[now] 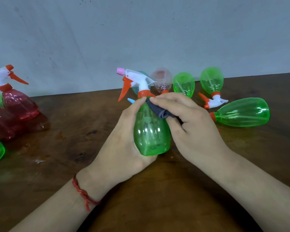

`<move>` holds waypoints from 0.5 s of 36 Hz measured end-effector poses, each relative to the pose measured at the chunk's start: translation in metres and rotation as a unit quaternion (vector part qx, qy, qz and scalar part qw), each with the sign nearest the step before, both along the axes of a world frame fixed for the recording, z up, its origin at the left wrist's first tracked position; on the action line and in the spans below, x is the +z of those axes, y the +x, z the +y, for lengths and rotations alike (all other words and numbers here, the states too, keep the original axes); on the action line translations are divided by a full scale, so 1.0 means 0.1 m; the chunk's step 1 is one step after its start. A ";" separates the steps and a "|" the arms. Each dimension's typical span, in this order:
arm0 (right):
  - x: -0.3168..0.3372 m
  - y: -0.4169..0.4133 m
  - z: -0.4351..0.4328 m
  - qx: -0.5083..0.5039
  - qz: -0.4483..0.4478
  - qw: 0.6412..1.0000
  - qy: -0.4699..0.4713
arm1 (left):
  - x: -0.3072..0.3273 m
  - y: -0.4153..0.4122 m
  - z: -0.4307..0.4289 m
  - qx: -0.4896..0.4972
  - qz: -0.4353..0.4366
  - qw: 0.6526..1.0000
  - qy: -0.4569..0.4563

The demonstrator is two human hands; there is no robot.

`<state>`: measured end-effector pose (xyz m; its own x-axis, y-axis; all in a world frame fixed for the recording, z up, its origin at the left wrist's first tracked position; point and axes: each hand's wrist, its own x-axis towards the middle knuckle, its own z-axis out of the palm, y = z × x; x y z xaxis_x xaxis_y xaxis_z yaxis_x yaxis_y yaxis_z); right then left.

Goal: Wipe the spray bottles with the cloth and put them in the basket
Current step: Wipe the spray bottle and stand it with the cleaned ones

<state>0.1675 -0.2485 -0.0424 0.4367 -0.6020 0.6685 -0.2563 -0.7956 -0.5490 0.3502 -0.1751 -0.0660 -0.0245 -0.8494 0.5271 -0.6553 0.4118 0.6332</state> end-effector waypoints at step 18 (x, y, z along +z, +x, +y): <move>-0.15 -0.01 0.12 0.052 0.137 0.986 -0.084 | 0.05 0.15 -0.04 0.127 0.197 0.969 0.074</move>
